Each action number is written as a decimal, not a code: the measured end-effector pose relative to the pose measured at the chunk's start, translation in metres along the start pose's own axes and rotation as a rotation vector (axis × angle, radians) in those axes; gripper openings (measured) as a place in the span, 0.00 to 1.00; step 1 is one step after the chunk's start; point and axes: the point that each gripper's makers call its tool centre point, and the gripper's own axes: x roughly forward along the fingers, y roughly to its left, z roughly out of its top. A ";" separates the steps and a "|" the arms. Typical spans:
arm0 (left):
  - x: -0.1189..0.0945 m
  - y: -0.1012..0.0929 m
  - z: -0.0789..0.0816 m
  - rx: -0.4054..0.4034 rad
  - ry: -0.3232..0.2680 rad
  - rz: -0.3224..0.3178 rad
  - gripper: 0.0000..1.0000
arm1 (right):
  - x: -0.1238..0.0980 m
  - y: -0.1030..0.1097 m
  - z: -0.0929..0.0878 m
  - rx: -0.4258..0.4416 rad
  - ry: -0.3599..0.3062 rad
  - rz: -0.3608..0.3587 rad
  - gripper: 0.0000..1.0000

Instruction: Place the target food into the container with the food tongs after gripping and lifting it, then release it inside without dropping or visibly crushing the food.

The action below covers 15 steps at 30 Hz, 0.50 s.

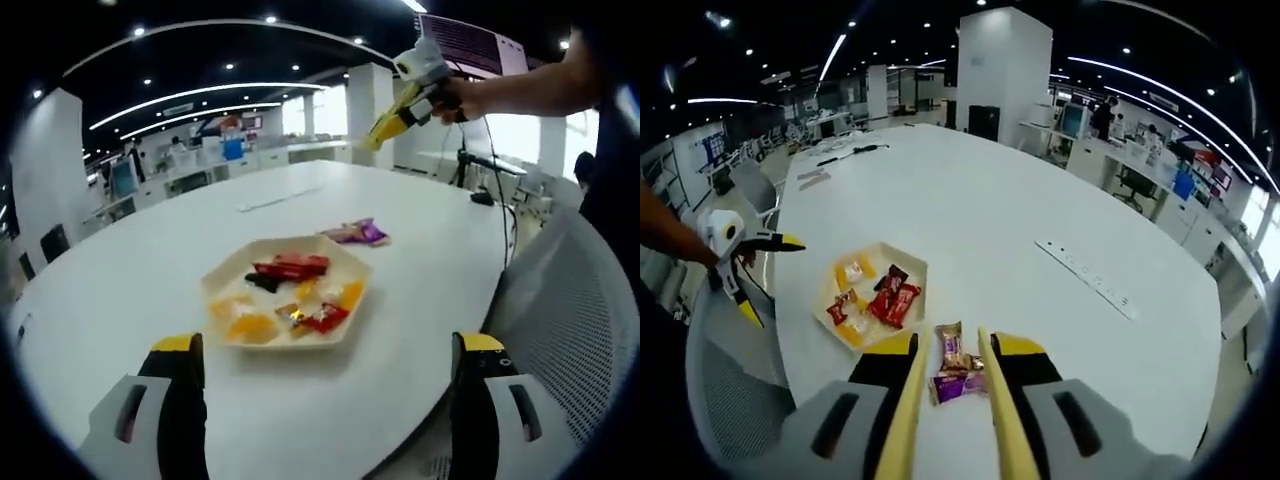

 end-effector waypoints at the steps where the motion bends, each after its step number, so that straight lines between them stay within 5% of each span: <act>1: 0.000 0.000 0.000 -0.009 0.003 0.002 0.99 | -0.001 0.001 0.000 -0.013 -0.010 0.008 0.28; 15: -0.001 -0.002 -0.002 -0.052 0.000 -0.018 0.99 | 0.008 0.000 -0.007 -0.029 -0.062 0.049 0.27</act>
